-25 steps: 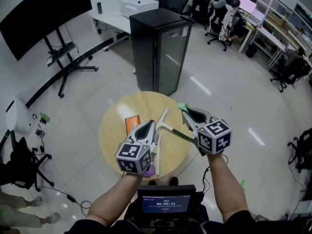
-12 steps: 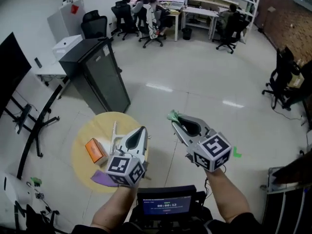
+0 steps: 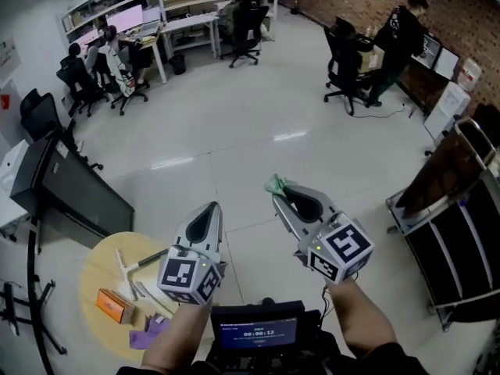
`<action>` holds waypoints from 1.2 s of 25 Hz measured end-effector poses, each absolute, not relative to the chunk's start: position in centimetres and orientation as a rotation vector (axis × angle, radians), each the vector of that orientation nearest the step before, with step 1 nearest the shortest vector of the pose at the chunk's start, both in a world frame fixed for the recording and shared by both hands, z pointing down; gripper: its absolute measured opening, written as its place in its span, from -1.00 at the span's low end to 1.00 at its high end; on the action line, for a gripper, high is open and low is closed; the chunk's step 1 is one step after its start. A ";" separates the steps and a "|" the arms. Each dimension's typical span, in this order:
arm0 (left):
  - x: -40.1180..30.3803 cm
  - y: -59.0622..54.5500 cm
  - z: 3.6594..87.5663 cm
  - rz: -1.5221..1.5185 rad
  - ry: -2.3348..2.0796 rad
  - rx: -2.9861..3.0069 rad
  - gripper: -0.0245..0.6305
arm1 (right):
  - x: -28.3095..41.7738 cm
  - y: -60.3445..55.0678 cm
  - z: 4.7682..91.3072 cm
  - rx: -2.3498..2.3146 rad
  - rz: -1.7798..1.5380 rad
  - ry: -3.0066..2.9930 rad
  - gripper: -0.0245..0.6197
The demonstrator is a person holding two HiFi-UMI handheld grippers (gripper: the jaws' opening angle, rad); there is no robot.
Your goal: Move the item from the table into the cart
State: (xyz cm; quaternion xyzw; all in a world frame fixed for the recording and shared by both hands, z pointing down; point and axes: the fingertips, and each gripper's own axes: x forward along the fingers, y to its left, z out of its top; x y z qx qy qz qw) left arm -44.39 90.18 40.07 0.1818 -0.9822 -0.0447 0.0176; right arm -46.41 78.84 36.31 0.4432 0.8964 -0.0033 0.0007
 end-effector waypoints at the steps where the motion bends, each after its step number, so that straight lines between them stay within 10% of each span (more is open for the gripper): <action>1: -45.4 86.7 40.4 -0.134 -3.034 0.627 -0.92 | -47.0 74.8 36.6 1.310 -0.011 2.852 -0.79; 30: -50.2 -12.4 39.0 -0.023 -2.318 2.072 -0.92 | -37.9 -20.9 35.3 -0.399 -0.015 3.042 -0.79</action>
